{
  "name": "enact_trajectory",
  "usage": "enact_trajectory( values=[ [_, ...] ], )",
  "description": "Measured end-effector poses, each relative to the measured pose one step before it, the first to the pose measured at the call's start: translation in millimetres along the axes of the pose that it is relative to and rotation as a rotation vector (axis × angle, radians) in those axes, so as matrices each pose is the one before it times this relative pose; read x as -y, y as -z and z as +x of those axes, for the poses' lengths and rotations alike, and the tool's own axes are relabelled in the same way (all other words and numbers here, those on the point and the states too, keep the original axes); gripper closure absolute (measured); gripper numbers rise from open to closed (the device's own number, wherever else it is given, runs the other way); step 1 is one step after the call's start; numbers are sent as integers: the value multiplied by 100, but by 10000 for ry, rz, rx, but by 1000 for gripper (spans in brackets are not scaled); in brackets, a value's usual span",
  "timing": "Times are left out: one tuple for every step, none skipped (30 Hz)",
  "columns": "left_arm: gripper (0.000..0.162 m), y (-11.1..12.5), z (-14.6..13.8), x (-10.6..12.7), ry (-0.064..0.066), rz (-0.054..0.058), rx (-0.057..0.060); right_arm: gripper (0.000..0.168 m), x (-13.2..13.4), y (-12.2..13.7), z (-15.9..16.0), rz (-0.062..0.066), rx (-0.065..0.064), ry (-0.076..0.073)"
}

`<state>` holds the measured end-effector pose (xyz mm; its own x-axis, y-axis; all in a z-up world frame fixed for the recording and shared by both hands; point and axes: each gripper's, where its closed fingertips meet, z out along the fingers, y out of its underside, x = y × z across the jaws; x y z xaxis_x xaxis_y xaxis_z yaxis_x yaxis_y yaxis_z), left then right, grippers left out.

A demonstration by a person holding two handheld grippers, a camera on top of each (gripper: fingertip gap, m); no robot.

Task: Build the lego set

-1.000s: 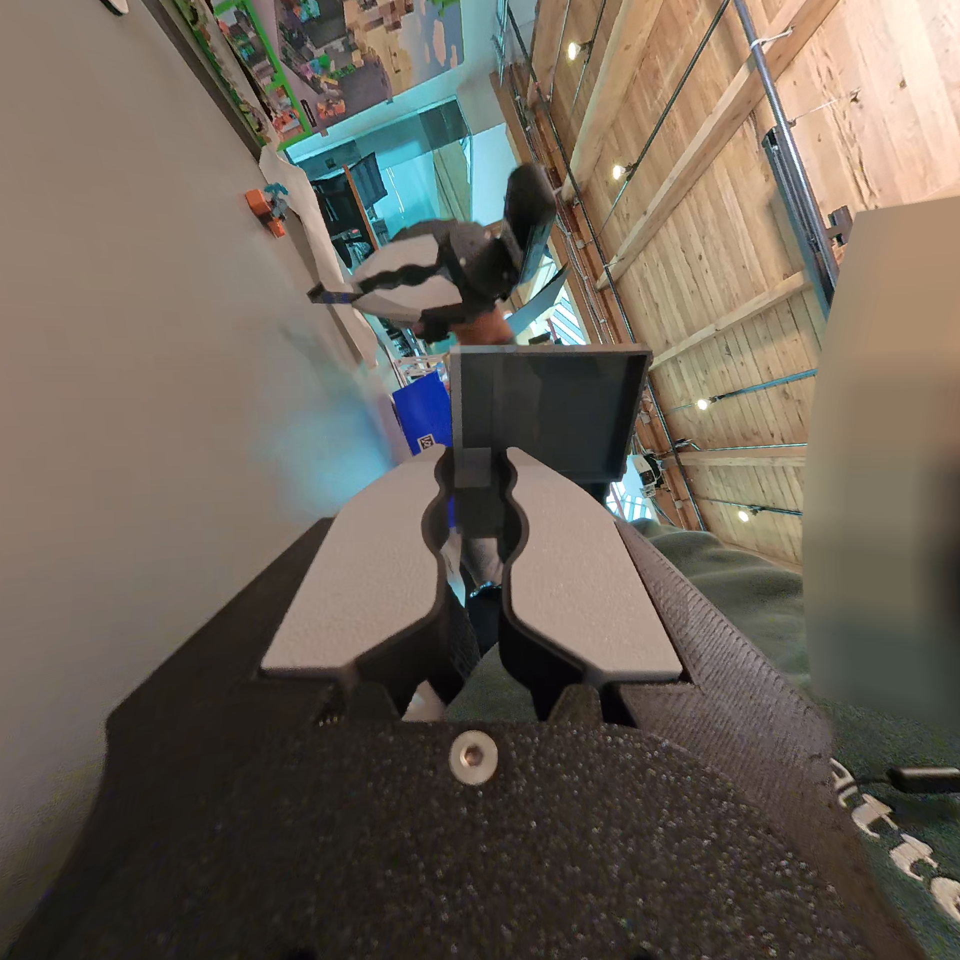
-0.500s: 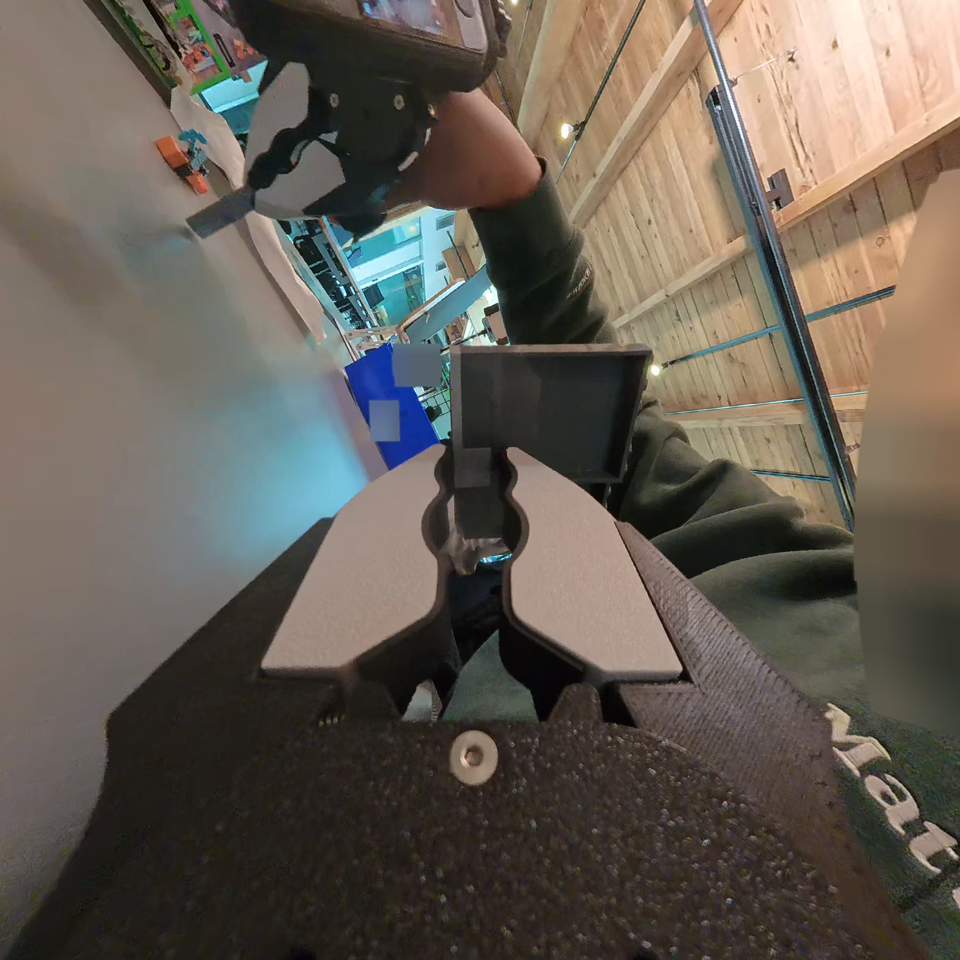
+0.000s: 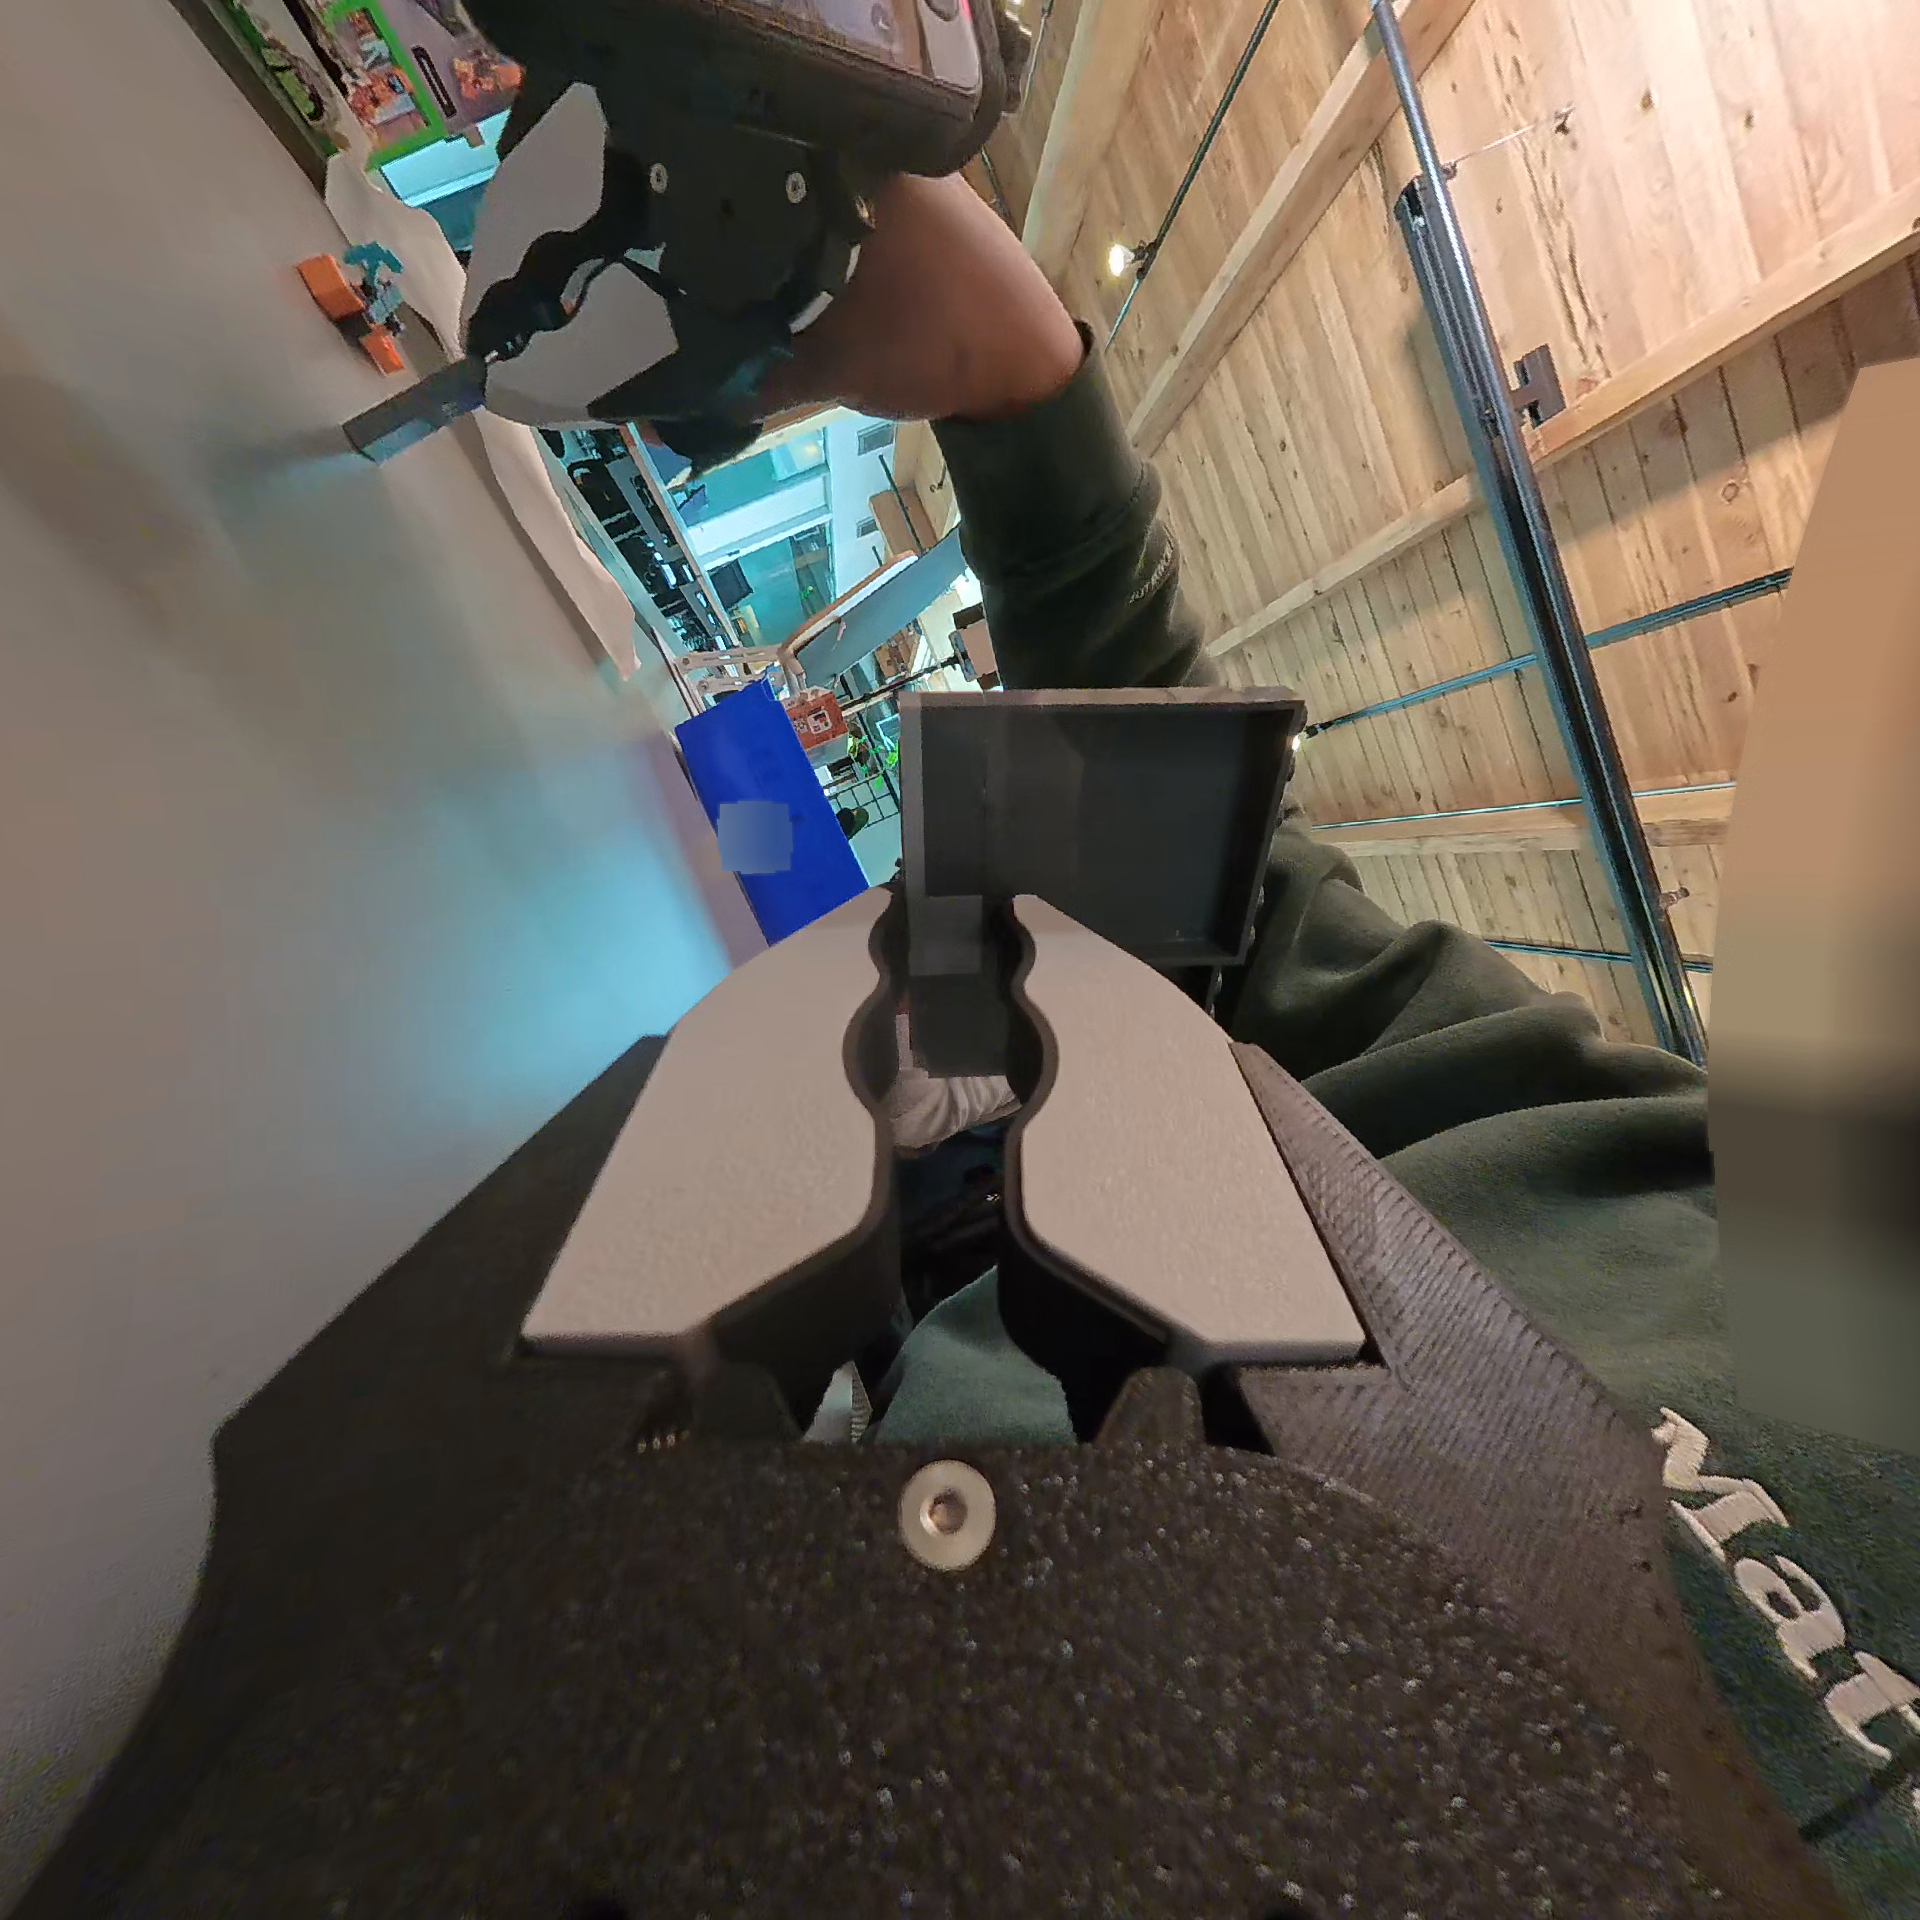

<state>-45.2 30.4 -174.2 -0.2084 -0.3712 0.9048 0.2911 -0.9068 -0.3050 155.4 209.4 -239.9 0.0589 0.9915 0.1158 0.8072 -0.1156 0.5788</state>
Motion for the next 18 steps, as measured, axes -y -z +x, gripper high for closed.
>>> enact_trajectory(
  values=[
    [147, -5, -28, -24, 8, -7, 2, 158, -7, 33, -57, 25, 9, -18],
    [147, -11, -15, -16, 6, -3, -2, 157, -2, 11, -58, 25, 21, -9],
    [147, 4, -11, -5, 1, -2, 3, 157, 21, 3, -42, 47, 15, -13],
    [147, 6, -1, 4, -4, 7, 3, 157, -17, -16, -38, 23, 29, -36],
    [147, 11, -6, -3, -1, 5, 2, 157, -28, -31, 28, 26, -9, -30],
    [147, 11, -5, 3, 4, 2, 1, 157, -35, -11, 28, 33, -1, -34],
    [147, -6, -5, -10, 3, -5, 4, 157, -45, 5, 21, 32, 14, -33],
    [147, -6, -9, -12, -6, -9, 9, 156, 17, 38, 98, 77, -36, -21],
    [147, -20, -13, -23, -1, -11, 5, 156, 18, 49, 59, 84, 0, -30],
    [146, -12, -16, -10, 2, -8, 0, 156, -26, 70, 65, 58, 7, -38],
    [147, -9, -2, -10, -1, 2, 2, 155, -14, 111, 117, 76, -32, -30],
    [147, 17, -18, 7, -4, 10, 11, 154, 12, 147, 127, 115, -27, -34],
    [147, 13, -8, 15, 0, 7, 9, 153, 30, 234, 43, 164, 53, -43],
    [147, 15, 1, 6, -1, 7, 4, 152, 111, 390, 120, 296, 15, -47],
    [147, 6, -5, 7, -4, 1, 10, 151, 184, 582, 224, 459, -25, -69],
    [147, 3, -10, -5, -1, -4, 7, 151, 195, 779, 244, 605, 18, -155],
    [147, -2, -2, 9, 2, 0, -1, 150, 197, 922, 235, 746, 102, -304],
    [147, 10, -9, 2, -5, -1, 5, 150, 220, 979, 162, 861, 235, -481]
  ],
)
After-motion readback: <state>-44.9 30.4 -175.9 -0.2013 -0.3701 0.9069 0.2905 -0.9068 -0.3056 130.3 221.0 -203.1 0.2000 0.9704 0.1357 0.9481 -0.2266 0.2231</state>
